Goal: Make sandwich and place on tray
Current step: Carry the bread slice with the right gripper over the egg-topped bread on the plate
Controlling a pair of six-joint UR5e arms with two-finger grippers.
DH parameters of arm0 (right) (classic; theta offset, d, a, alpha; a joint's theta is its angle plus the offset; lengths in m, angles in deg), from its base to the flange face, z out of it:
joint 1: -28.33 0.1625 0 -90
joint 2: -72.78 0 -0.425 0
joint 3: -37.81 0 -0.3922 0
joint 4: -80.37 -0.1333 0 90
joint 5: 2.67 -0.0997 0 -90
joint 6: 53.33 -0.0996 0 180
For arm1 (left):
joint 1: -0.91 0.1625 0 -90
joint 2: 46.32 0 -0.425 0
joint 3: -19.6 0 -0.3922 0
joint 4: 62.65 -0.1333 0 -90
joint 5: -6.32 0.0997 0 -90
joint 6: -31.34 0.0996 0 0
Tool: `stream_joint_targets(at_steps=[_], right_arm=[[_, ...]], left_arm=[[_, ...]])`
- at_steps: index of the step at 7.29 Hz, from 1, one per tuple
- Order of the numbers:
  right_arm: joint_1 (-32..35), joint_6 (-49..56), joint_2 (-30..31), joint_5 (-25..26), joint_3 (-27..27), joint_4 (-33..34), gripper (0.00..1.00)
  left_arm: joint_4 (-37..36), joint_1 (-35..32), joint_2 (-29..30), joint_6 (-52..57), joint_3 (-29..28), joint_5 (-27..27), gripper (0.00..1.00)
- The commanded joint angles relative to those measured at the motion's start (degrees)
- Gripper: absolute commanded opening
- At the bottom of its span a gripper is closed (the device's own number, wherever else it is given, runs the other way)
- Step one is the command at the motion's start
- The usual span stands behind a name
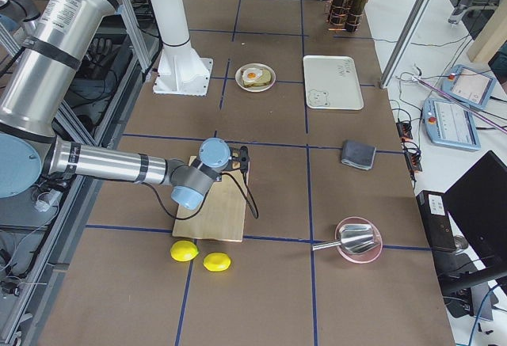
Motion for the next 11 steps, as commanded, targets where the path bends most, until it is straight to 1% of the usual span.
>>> stream_joint_targets(at_steps=[1,2,3,4,6,7,8,9,11], right_arm=[[0.3,-11.5,-9.7,-1.7,-1.4,-0.2,0.00],[-1.0,-18.6,-16.9,-2.0,-1.2,0.2,0.00],[-4.8,-26.7,-24.5,-1.4,-0.7,0.5,0.00],[-7.5,-31.3,-30.4,-1.0,1.3,0.7,0.00],[-15.0,-34.1,-40.3,3.1,7.0,0.5,0.00],[-18.4,-37.4,-43.8,6.2,8.2,0.6,0.00],[-22.2,-38.3,-46.0,11.6,9.0,0.5,0.00],[-23.3,-38.3,-48.2,13.9,11.2,0.3,0.00],[-24.0,-37.5,-49.3,14.6,13.0,0.3,0.00]], left_arm=[[0.1,0.1,0.1,0.0,-0.2,0.0,1.00],[0.0,0.0,0.2,0.0,0.0,0.0,1.00],[0.1,0.0,0.2,0.0,0.0,0.0,1.00],[0.1,0.0,0.2,0.0,-0.1,0.0,1.00],[0.1,0.0,0.2,0.0,-0.1,0.0,1.00],[0.1,0.0,0.3,0.0,-0.1,0.0,1.00],[0.1,0.0,0.2,0.0,-0.1,0.0,1.00],[0.0,0.0,0.2,0.0,-0.1,0.0,1.00],[0.1,0.0,0.2,0.0,-0.1,0.0,1.00]])
